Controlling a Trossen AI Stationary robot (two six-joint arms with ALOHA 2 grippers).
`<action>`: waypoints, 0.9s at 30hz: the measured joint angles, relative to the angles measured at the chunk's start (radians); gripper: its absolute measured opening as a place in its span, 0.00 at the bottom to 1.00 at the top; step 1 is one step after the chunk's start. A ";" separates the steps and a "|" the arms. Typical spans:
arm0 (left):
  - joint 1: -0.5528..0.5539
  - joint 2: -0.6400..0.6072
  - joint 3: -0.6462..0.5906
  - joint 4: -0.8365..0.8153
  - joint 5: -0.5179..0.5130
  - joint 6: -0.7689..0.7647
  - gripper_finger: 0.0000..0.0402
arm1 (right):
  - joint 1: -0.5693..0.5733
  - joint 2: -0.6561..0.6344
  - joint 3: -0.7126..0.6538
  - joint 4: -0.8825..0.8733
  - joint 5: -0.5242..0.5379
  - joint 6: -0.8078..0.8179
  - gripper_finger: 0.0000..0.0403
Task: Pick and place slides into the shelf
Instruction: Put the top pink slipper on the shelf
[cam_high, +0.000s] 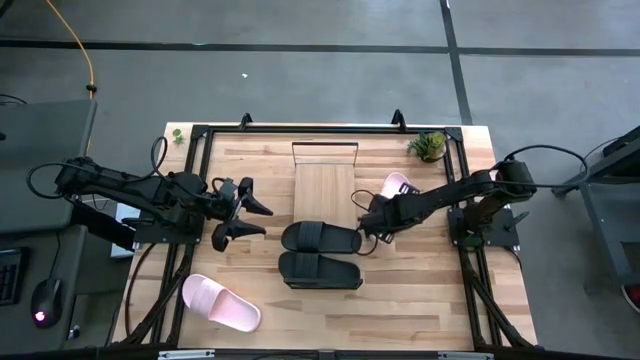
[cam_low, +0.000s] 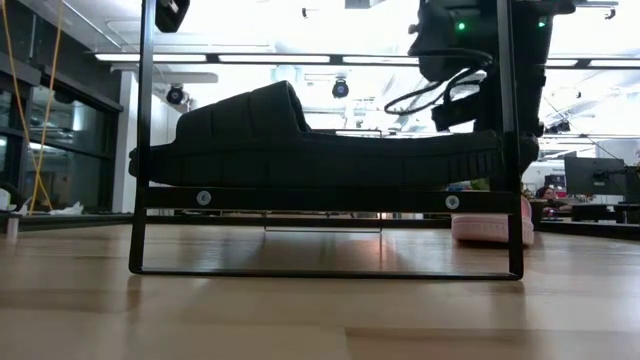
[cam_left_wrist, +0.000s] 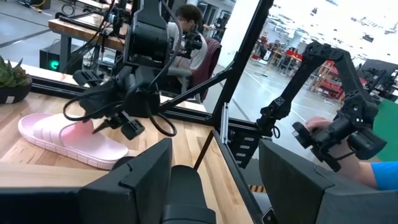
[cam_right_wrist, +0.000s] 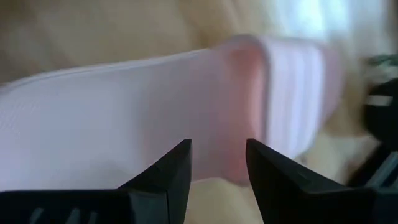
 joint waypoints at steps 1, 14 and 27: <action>0.000 0.000 0.000 0.000 -0.001 0.000 0.55 | -0.001 0.000 -0.002 0.018 -0.015 -0.008 0.35; 0.000 0.000 0.000 0.000 -0.002 0.000 0.55 | -0.027 0.000 -0.004 0.104 0.010 -0.092 0.35; 0.000 0.000 0.000 0.000 -0.002 0.000 0.55 | -0.069 0.000 -0.004 0.103 0.047 -0.091 0.35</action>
